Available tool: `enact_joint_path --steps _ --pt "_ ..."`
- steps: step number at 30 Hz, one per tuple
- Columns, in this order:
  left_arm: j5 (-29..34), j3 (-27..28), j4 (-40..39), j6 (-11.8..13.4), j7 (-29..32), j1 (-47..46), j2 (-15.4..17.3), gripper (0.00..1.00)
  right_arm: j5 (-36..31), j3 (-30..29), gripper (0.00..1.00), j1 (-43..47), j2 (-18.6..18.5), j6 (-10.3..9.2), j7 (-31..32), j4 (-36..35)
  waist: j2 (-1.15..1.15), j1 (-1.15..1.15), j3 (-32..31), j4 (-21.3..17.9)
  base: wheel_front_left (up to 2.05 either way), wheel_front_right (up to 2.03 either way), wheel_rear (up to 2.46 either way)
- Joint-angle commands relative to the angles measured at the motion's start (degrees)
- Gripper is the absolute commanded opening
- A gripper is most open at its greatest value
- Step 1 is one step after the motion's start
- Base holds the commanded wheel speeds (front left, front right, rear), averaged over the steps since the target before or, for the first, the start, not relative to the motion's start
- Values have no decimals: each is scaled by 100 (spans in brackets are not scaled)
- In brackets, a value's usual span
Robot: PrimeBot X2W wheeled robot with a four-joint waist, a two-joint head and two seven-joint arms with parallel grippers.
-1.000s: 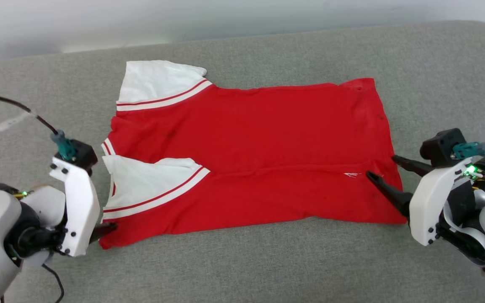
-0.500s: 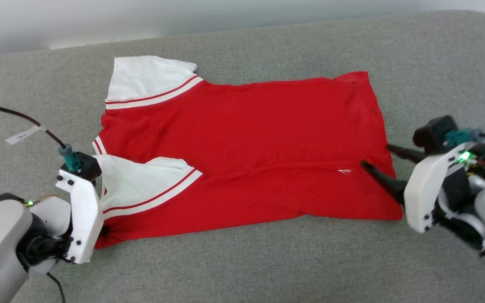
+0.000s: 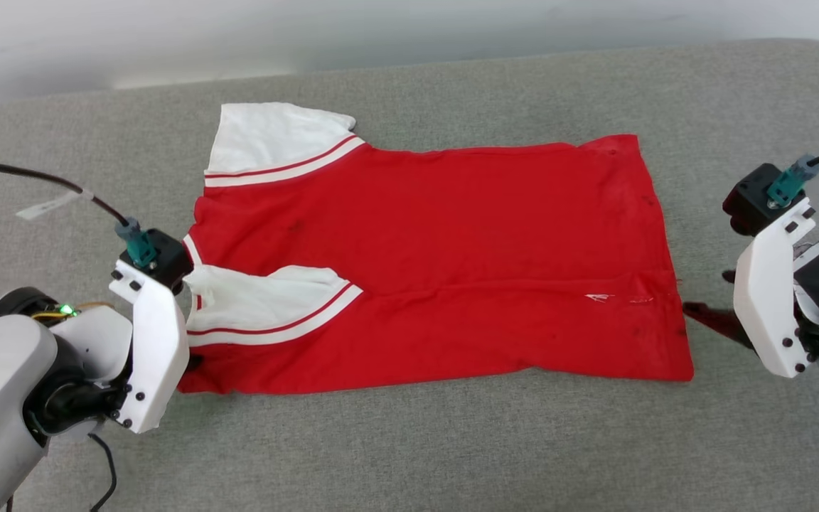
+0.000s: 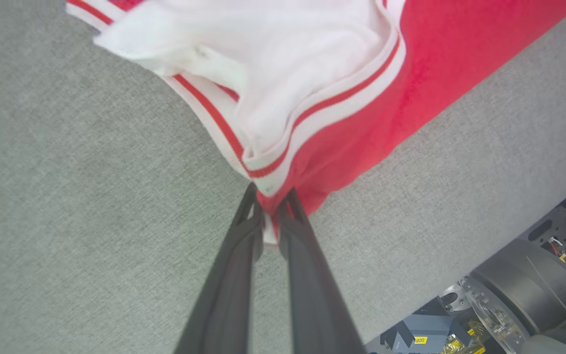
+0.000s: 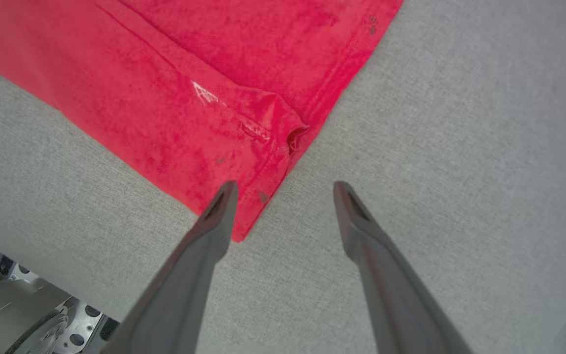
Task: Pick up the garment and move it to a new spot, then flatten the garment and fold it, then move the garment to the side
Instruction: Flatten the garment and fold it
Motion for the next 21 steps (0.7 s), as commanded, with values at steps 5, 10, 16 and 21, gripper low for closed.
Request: enact_joint_path --steps 5,10,16,21 --pt "76 -12 -112 -6 -56 -161 13 0 239 184 100 -56 16 -2 357 242 0 0 186 115 0 0 0" --pt "144 -103 -100 -10 -165 -235 -90 0 333 292 100 174 269 -2 238 690 0 0 365 226 0 0 0" --pt "157 -242 -37 -11 -290 -322 -124 0 412 522 100 538 657 -1 -23 1076 0 0 487 270 0 0 0" --pt "85 -367 61 -11 -417 -261 -75 0 383 625 0 524 735 -1 -260 1162 0 0 447 220 0 0 0"
